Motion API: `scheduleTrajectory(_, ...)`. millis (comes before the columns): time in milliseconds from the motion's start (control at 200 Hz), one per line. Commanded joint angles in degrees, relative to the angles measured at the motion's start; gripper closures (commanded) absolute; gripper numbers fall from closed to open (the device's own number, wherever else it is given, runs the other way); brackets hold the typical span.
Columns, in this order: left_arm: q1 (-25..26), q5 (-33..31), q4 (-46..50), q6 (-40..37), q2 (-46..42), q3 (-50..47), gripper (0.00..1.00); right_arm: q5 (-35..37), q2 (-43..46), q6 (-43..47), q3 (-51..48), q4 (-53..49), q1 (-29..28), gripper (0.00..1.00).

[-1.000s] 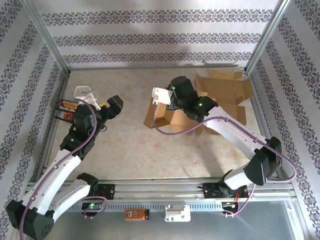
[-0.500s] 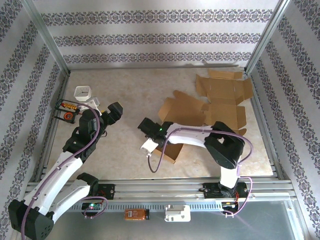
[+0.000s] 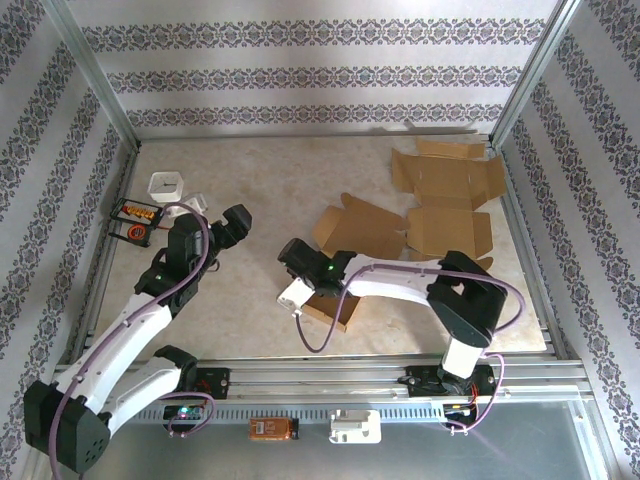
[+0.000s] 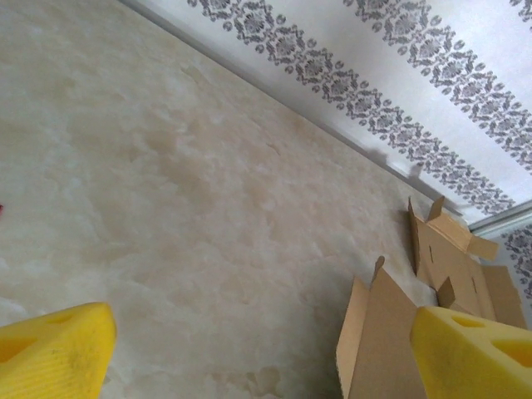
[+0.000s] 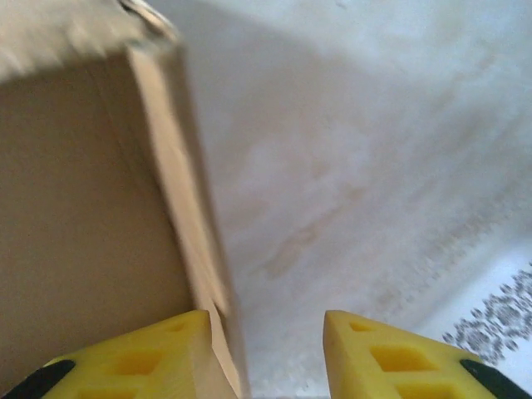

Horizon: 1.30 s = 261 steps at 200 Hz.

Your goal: Fold the paper box

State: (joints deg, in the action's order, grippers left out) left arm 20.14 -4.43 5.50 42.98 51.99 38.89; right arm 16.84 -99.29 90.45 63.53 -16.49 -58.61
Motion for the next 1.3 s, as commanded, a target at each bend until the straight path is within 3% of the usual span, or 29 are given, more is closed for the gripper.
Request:
scheduleTrajectory(0,-0.1,4.2,-4.5,-2.1,1.8,0.2,0.07,3.2,3.9,-2.9,-0.1,0.8,0.9,0.58)
scheduleTrajectory(120,-0.1,9.7,-6.0,-6.3,4.4,1.5,0.07,3.0,8.2,-22.9,4.2,-0.2,2.0,0.56)
scheduleTrajectory(260,0.1,19.7,-8.5,-10.8,7.8,3.4,0.05,-1.7,15.5,-59.4,5.4,-0.6,8.4,0.46)
scheduleTrajectory(350,1.1,25.2,-9.4,-13.1,10.2,5.3,0.02,-3.6,20.5,-80.9,3.3,-1.7,14.7,0.36)
scheduleTrajectory(595,10.2,32.8,-7.0,-24.8,15.9,11.6,0.00,-23.8,32.6,-118.4,-10.7,1.0,35.6,0.24)
scheduleTrajectory(780,20.4,36.7,-0.1,-38.0,21.9,17.7,0.00,-29.1,33.9,-130.6,-20.1,1.9,46.9,0.13)
scheduleTrajectory(979,26.3,39.1,3.5,-48.3,24.9,19.8,0.00,-27.3,31.2,-135.0,-26.6,5.5,50.3,0.10)
scheduleTrajectory(1139,27.7,38.9,7.6,-51.6,26.6,21.4,0.00,-29.3,25.7,-135.3,-28.2,11.8,50.8,0.12)
scheduleTrajectory(1299,28.5,36.9,9.0,-52.3,26.8,21.5,0.00,-34.3,18.6,-135.8,-26.3,16.0,50.6,0.24)
